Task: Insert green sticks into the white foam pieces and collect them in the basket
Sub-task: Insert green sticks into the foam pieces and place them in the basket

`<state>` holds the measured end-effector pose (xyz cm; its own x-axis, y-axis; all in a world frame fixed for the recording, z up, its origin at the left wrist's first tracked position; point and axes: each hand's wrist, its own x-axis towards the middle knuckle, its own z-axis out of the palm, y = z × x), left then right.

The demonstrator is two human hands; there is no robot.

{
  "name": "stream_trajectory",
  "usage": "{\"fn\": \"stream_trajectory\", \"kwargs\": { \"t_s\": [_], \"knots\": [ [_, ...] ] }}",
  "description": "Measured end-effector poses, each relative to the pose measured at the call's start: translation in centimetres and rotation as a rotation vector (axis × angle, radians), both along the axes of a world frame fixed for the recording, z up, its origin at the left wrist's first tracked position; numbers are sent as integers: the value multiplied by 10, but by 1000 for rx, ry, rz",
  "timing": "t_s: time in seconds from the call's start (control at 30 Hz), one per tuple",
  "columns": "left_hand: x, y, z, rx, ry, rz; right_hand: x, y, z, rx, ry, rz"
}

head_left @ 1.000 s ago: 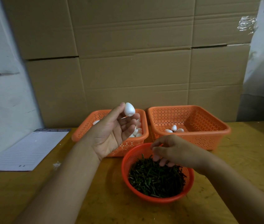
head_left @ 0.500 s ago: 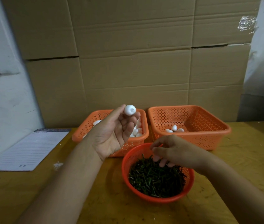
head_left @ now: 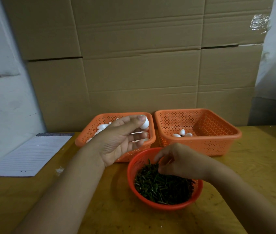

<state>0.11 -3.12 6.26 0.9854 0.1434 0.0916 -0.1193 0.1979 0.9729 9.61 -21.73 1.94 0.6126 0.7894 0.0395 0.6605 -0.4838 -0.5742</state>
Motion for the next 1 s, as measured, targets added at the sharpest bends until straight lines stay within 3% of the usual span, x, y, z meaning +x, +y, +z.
{"fn": "stream_trajectory", "kwargs": {
  "t_s": [0.17,0.4,0.6,0.67,0.83,1.0],
  "knots": [
    [0,1,-1,23,26,-11,-5,3,-4,-147,-126,145],
    [-1,5,0,24,23,-31,-5,4,-6,-159,-135,111],
    [1,6,-1,-1,30,-2,-2,2,0,7,-205,85],
    [1,6,-1,-13,27,20,-1,2,3,105,-124,70],
    [3,8,0,-43,18,60,-7,0,9,344,352,93],
    [4,7,-2,-61,28,87,-13,-2,18,470,583,62]
  ]
}}
